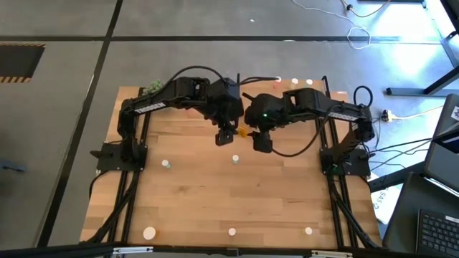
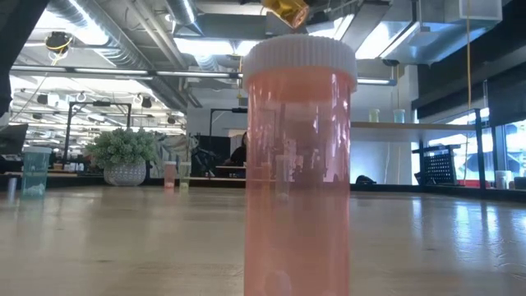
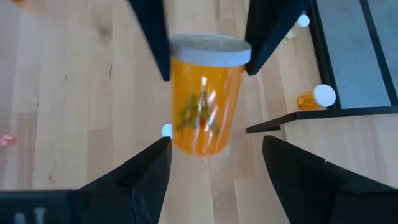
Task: Pick and place medicine bottles onto shelf by color
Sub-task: Put the middle orange pill bottle on the shelf
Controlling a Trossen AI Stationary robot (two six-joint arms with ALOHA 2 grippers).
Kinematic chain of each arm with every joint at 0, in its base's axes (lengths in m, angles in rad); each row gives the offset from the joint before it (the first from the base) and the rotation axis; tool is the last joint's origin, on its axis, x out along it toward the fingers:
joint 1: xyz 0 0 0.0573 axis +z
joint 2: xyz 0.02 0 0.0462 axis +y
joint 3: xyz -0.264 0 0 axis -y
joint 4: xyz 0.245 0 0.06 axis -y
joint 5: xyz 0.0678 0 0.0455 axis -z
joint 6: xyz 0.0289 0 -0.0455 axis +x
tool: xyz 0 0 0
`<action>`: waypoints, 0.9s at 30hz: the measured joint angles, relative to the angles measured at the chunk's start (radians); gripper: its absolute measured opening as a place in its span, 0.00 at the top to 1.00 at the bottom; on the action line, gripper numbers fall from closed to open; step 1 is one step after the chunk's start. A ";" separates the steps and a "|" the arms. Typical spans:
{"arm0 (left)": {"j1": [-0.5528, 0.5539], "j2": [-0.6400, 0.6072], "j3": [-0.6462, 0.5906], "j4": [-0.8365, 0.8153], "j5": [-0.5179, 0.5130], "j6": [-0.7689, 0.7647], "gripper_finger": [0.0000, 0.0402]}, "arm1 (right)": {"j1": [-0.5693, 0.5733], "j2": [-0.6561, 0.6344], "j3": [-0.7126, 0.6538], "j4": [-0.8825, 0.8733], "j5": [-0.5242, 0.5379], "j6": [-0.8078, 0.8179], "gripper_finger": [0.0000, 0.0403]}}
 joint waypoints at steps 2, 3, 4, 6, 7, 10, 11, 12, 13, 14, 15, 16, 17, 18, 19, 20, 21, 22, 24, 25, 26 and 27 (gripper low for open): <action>-0.002 0.000 0.000 0.006 0.000 0.000 0.48 | -0.004 0.002 0.000 0.001 -0.016 -0.001 0.37; -0.003 0.000 0.000 0.011 0.001 0.000 0.48 | -0.008 0.004 0.000 0.003 -0.033 -0.002 0.37; -0.003 0.000 0.000 0.012 0.001 0.000 0.48 | -0.010 0.004 0.000 0.009 -0.044 -0.002 0.37; -0.004 -0.001 0.000 0.016 0.001 0.000 0.48 | -0.012 0.004 0.000 0.016 -0.050 -0.002 0.37; -0.004 -0.001 0.000 0.019 0.001 0.000 0.48 | -0.012 0.004 0.000 0.017 -0.049 -0.002 0.37; -0.004 -0.001 0.000 0.021 0.001 0.000 0.48 | -0.017 0.006 0.000 0.018 -0.069 0.000 0.37; -0.004 -0.001 0.000 0.021 0.001 0.000 0.48 | -0.017 0.007 0.000 0.017 -0.083 0.000 0.37; -0.004 -0.001 0.000 0.021 0.001 0.001 0.48 | -0.017 0.007 0.000 0.017 -0.090 0.000 0.37; -0.004 -0.001 0.000 0.023 0.001 0.001 0.48 | -0.017 0.007 0.000 0.017 -0.091 0.000 0.37; -0.004 -0.001 0.000 0.026 0.001 0.001 0.48 | -0.017 0.007 0.000 0.017 -0.092 0.000 0.37; -0.004 -0.001 0.000 0.030 0.001 0.001 0.48 | -0.017 0.008 0.000 0.018 -0.093 0.000 0.37; -0.004 -0.001 0.000 0.032 0.001 0.001 0.48 | -0.017 0.011 0.000 0.018 -0.093 0.000 0.37; -0.006 -0.002 0.000 0.036 0.000 0.001 0.48 | -0.017 0.012 0.000 0.018 -0.094 0.000 0.37; -0.007 -0.003 0.000 0.038 -0.002 0.001 0.48 | -0.017 0.013 0.000 0.019 -0.094 -0.001 0.37; -0.007 -0.004 0.000 0.038 -0.002 0.000 0.48 | -0.017 0.016 0.000 0.021 -0.095 -0.002 0.37; -0.007 -0.004 0.000 0.038 -0.002 0.001 0.48 | -0.017 0.018 0.000 0.024 -0.096 -0.002 0.37; -0.008 -0.004 0.000 0.038 -0.002 0.001 0.48 | -0.017 0.019 0.000 0.024 -0.097 -0.002 0.37; -0.008 -0.004 0.000 0.038 -0.002 0.001 0.48 | -0.017 0.019 0.000 0.024 -0.097 -0.002 0.37; -0.008 -0.004 0.000 0.039 -0.002 0.001 0.48 | -0.017 0.019 0.000 0.026 -0.097 -0.003 0.37; -0.008 -0.004 0.000 0.041 -0.002 0.001 0.48 | -0.017 0.019 0.000 0.028 -0.097 -0.003 0.37; -0.008 -0.004 0.000 0.043 -0.002 0.001 0.48 | -0.017 0.019 0.000 0.032 -0.098 -0.003 0.37; -0.008 -0.005 0.000 0.044 -0.002 0.001 0.48 | -0.017 0.019 0.000 0.035 -0.104 -0.003 0.37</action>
